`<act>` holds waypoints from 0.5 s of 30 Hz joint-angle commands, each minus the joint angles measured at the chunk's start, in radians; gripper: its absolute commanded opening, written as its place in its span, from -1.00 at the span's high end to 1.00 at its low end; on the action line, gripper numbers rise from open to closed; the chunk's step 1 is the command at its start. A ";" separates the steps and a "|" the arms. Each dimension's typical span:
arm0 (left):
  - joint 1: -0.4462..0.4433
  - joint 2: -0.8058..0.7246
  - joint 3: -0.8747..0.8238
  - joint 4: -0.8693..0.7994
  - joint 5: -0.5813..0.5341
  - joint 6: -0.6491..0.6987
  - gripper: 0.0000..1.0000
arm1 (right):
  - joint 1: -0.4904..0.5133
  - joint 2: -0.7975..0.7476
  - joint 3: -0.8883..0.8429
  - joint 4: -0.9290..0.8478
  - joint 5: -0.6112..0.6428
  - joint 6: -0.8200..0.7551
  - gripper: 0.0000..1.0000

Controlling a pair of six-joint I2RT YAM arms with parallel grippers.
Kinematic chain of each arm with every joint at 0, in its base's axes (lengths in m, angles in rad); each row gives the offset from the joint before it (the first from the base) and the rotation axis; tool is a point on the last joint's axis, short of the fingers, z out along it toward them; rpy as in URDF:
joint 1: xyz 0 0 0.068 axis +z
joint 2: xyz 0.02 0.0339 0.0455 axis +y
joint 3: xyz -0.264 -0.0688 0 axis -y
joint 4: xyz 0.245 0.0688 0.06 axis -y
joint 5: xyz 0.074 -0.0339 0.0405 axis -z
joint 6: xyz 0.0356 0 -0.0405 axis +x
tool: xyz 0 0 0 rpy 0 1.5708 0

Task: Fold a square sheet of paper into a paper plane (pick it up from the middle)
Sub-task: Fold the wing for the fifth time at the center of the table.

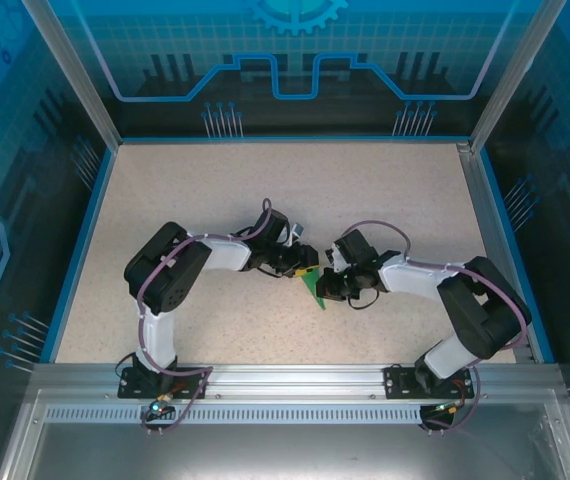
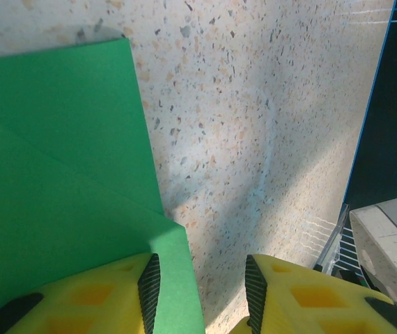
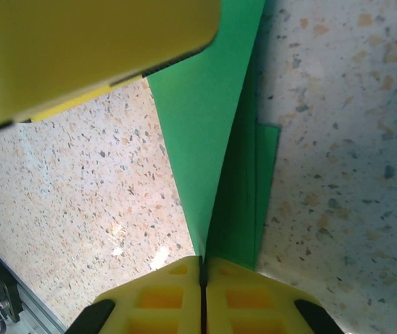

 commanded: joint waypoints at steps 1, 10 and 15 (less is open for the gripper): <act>0.000 0.056 -0.003 -0.080 -0.020 0.039 0.17 | 0.000 0.018 -0.035 0.015 -0.024 0.017 0.86; -0.001 0.060 -0.001 -0.085 -0.021 0.040 0.17 | -0.008 0.045 -0.094 0.037 -0.007 0.046 0.82; 0.000 0.062 -0.001 -0.085 -0.020 0.042 0.17 | -0.008 -0.046 -0.100 0.011 0.004 0.041 0.69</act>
